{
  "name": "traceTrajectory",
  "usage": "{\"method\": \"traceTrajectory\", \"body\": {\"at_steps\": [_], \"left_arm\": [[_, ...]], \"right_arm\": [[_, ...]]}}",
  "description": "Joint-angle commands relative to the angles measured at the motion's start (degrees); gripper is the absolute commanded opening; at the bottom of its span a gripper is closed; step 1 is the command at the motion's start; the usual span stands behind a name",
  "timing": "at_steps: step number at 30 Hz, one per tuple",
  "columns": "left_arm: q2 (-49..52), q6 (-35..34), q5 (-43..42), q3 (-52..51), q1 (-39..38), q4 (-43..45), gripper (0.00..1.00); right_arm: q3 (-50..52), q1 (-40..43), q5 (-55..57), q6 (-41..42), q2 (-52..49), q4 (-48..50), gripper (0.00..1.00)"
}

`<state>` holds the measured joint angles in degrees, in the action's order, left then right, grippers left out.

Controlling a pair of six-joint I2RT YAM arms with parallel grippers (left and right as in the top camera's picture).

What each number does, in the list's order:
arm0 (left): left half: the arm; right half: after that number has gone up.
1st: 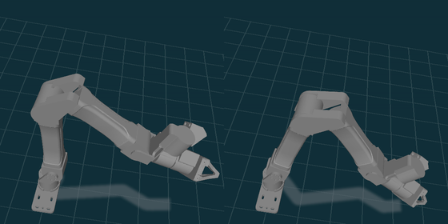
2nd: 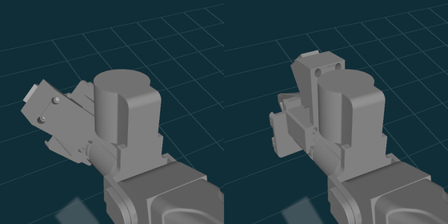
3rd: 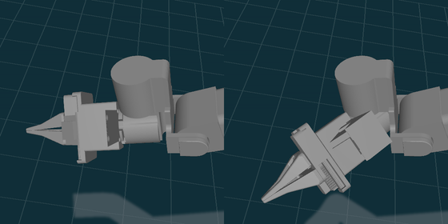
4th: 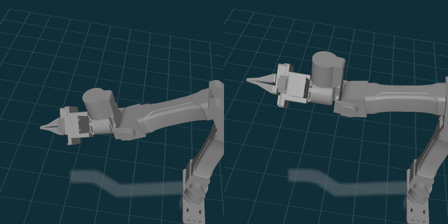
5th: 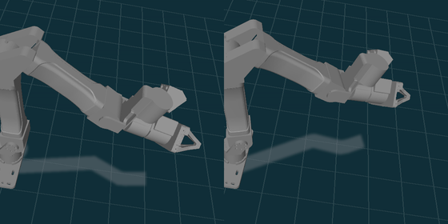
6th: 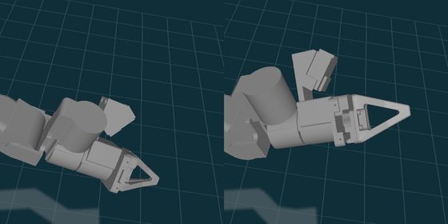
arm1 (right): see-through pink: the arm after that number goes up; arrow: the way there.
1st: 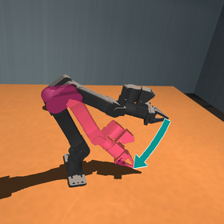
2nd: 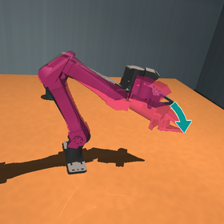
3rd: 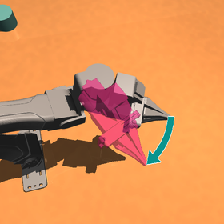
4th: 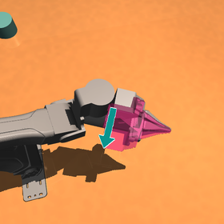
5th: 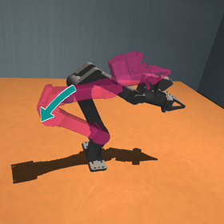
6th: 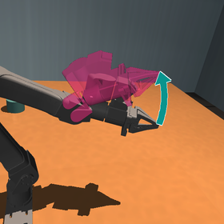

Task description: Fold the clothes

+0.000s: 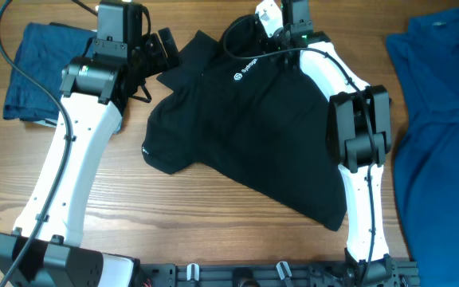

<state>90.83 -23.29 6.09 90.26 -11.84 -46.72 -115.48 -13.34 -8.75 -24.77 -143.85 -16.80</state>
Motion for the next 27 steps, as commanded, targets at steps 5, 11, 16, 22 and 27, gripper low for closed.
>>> {"method": "traceTrajectory", "body": {"at_steps": [5,11,16,22,27], "left_arm": [[0.13,-0.11,-0.28,-0.24,0.35,0.11,1.00],[0.13,-0.11,-0.28,-0.24,0.35,0.11,1.00],[0.13,-0.11,-0.28,-0.24,0.35,0.11,1.00],[0.13,-0.11,-0.28,-0.24,0.35,0.11,1.00],[0.13,-0.11,-0.28,-0.24,0.35,0.11,1.00]], "right_arm": [[0.11,0.98,0.35,-0.70,-2.95,1.46,0.36],[0.11,1.01,0.68,-0.55,-2.97,3.17,0.08],[0.11,1.79,10.05,1.49,-2.95,7.72,0.04],[0.11,3.58,10.03,1.16,-3.06,8.39,0.04],[0.11,3.74,12.46,5.31,-4.55,11.52,0.29]]}}
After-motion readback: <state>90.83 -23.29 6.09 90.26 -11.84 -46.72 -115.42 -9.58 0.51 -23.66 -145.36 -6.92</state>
